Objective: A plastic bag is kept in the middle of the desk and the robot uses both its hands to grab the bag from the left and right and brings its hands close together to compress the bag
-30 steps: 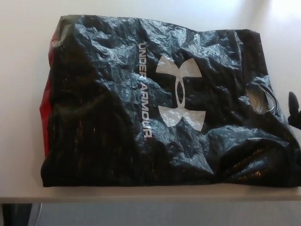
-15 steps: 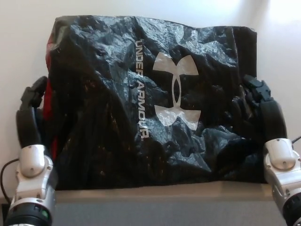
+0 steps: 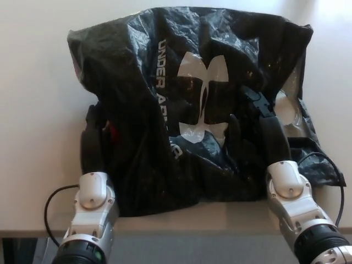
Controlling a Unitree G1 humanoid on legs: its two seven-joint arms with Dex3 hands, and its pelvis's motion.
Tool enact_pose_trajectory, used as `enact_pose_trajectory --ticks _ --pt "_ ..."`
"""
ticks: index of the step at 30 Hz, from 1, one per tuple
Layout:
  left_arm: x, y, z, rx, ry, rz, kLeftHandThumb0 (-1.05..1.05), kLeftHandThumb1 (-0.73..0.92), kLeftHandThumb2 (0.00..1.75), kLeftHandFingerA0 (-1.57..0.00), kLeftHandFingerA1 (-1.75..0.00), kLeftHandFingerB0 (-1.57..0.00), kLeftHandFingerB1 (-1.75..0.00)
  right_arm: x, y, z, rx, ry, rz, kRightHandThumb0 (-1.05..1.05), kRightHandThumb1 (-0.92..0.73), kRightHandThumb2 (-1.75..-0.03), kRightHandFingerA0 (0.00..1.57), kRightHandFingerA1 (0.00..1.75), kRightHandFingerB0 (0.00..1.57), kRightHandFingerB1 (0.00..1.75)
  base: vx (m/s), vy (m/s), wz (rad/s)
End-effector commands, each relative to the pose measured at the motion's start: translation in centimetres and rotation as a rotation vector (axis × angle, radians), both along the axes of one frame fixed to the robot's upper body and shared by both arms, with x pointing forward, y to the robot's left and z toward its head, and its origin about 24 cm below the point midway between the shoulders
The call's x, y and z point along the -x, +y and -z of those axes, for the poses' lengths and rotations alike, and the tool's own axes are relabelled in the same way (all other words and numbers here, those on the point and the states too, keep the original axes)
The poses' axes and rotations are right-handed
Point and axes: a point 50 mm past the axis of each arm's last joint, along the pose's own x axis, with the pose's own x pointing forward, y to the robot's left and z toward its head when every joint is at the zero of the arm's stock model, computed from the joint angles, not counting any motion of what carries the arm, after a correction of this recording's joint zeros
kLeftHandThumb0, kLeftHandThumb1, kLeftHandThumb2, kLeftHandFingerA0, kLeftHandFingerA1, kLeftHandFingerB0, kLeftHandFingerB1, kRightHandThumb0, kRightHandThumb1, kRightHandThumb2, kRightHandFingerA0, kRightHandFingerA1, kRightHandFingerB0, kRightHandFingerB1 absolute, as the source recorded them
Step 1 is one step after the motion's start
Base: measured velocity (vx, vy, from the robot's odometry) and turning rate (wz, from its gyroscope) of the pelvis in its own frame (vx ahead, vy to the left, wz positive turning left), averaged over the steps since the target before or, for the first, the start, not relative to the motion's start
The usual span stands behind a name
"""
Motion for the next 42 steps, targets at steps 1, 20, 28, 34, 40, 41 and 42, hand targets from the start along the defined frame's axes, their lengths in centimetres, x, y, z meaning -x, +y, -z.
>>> enact_pose_trajectory --ticks 1,20,28,34,40,41,42 --pt "-0.1 -1.3 -0.4 -0.025 -0.009 0.022 -0.30 0.64 1.20 -0.02 -0.51 0.00 -0.48 -0.2 1.0 -0.7 -0.030 -0.022 -0.043 -0.84 -0.78 -1.12 0.02 0.32 0.12 0.25 0.00 0.000 0.00" --pt "-0.1 -2.0 -1.1 -0.028 -0.045 0.035 -0.72 0.92 1.21 -0.02 -0.46 -0.08 -0.36 0.5 3.2 -3.0 -0.164 -0.134 -0.099 -0.76 -0.72 -1.11 0.05 0.47 0.02 0.36 0.00 0.000 0.00" --pt "0.7 -1.6 0.9 -0.047 0.059 0.010 -0.56 0.92 0.88 -0.11 -0.41 -0.10 -0.32 1.7 5.2 -4.1 -0.230 -0.177 -0.193 -0.37 -0.48 -1.09 0.01 0.50 0.00 0.49 0.00 0.000 0.00" --pt "0.7 -1.8 0.5 -0.102 0.014 0.061 -0.62 0.92 0.81 -0.08 -0.35 -0.12 -0.29 1.7 5.5 -4.3 -0.221 -0.175 -0.230 -0.79 -0.91 -0.68 0.15 0.36 0.12 0.27 0.00 0.000 0.00" --pt "0.0 0.3 -1.3 -0.110 -0.048 0.058 -0.68 0.82 1.14 -0.14 -0.51 0.00 -0.38 0.6 1.7 -4.4 -0.064 -0.188 -0.176 -0.90 -0.76 -1.11 0.04 0.45 0.05 0.35 0.00 0.000 0.00" --pt "-0.2 0.9 -1.7 -0.108 -0.059 0.048 -0.63 0.92 0.83 -0.14 -0.36 -0.13 -0.27 0.4 0.8 -4.4 -0.043 -0.184 -0.165 -0.81 -0.70 -1.07 0.02 0.44 0.11 0.35 0.00 0.000 0.00" --pt "-0.4 2.1 -2.5 -0.109 -0.081 0.026 -0.31 0.65 1.19 -0.02 -0.51 0.00 -0.48 0.1 -0.6 -4.3 -0.012 -0.177 -0.141 -0.87 -0.73 -1.09 0.01 0.42 0.13 0.36 0.00 0.000 0.00"
